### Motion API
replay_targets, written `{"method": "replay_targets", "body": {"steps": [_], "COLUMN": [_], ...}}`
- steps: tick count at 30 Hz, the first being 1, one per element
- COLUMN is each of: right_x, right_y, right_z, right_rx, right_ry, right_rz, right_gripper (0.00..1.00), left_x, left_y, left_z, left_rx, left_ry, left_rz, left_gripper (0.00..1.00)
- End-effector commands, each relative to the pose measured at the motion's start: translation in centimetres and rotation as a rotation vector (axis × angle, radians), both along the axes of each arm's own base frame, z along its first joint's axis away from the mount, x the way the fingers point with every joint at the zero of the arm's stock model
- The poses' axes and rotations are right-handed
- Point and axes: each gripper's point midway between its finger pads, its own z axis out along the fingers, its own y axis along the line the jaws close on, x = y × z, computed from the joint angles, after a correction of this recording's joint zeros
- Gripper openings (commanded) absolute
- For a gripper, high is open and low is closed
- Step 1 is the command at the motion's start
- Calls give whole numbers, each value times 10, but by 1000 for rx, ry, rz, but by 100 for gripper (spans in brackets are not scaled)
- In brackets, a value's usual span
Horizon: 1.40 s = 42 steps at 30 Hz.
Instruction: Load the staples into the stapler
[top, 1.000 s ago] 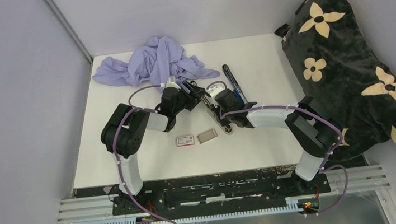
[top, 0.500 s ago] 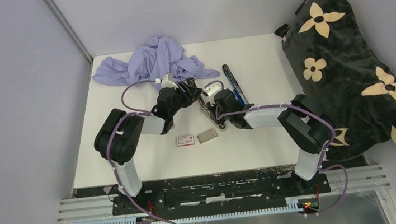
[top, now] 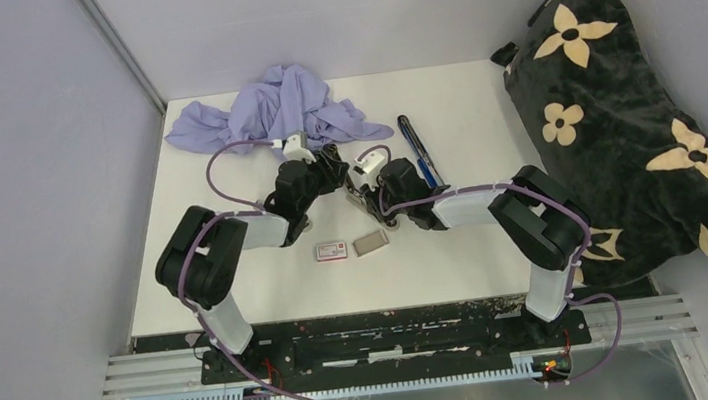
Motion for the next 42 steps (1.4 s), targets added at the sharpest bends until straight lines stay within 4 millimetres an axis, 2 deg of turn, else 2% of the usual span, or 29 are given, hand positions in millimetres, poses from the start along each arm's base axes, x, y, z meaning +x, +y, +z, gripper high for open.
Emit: {"method": "replay_targets", "body": {"steps": [1,13,18,26,35,42], "right_x": [3,-7,-7,-4,0,1], "right_y": [6,-7,-6,3,11,19], "right_z": [26,21,18,20,20,16], "right_rx": [37,13,10,38,72,106], "right_ry": [-62,-56,-53,-68,-97,-91], "right_rz": [28,26,34,56,74,86], "right_gripper": [34,35,26,11,10,10], "left_x": [10,14,13,-4,-28,-38], "left_y": [7,24,24,11,7,4], "left_z": [42,59,55,41,31,28], "left_rx": [51,164,188,289,413,462], "left_ry": [-158,-222,-224,-231,-247,-252], "left_rz": [34,83,77,49,58,72], "left_gripper": [45,45,45,49,56,62]}}
